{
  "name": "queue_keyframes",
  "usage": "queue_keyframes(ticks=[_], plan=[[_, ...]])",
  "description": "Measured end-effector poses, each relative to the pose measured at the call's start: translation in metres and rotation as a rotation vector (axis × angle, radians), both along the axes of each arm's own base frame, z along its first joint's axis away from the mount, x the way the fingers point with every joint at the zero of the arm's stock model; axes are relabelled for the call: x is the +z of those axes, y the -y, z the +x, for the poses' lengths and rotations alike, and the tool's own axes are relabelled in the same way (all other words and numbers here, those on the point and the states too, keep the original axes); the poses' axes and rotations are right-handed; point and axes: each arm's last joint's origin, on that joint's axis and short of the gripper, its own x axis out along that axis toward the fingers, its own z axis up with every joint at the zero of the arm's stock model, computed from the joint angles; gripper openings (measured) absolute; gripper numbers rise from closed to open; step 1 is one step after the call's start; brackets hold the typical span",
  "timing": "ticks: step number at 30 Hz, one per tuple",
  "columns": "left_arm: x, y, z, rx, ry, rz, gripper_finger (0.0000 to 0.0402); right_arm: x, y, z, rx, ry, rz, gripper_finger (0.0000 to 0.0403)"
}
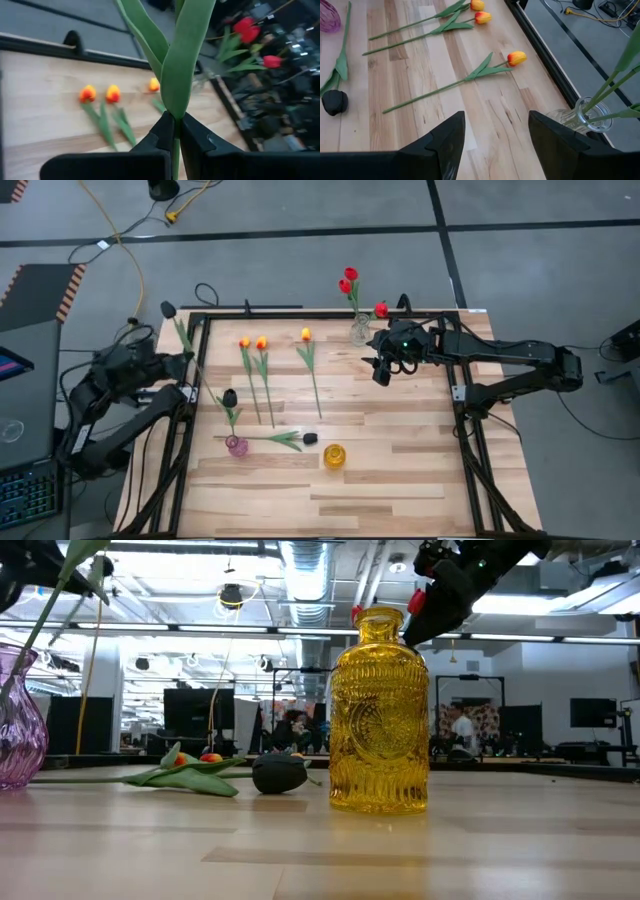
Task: Sort flowers into vase by color
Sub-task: Put the top black flower into the purple vase
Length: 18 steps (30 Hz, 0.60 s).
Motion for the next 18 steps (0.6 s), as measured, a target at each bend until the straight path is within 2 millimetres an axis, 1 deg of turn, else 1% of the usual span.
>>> queue_keyframes(ticks=[5, 8, 11, 15, 18], plan=[[-0.007, 0.011, -0.005, -0.077, 0.086, 0.021, 0.0002, 0.0, 0.0, 0.0, 0.0, 0.0, 0.0, 0.0246], [-0.008, 0.012, -0.002, -0.113, 0.067, 0.027, 0.0002, 0.0, 0.0, 0.0, 0.0, 0.001, 0.0, 0.0246], [-0.003, 0.014, 0.001, -0.141, 0.086, 0.095, 0.0002, 0.0, 0.0, 0.0, 0.0, 0.001, 0.0, 0.0246], [0.004, 0.023, 0.002, -0.18, 0.072, 0.174, 0.0002, 0.0, 0.0, 0.0, 0.0, 0.0, 0.0, 0.0246], [0.005, 0.034, 0.002, -0.174, 0.036, 0.162, 0.0002, 0.0, 0.0, 0.0, 0.0, 0.0, 0.0, 0.0246]])
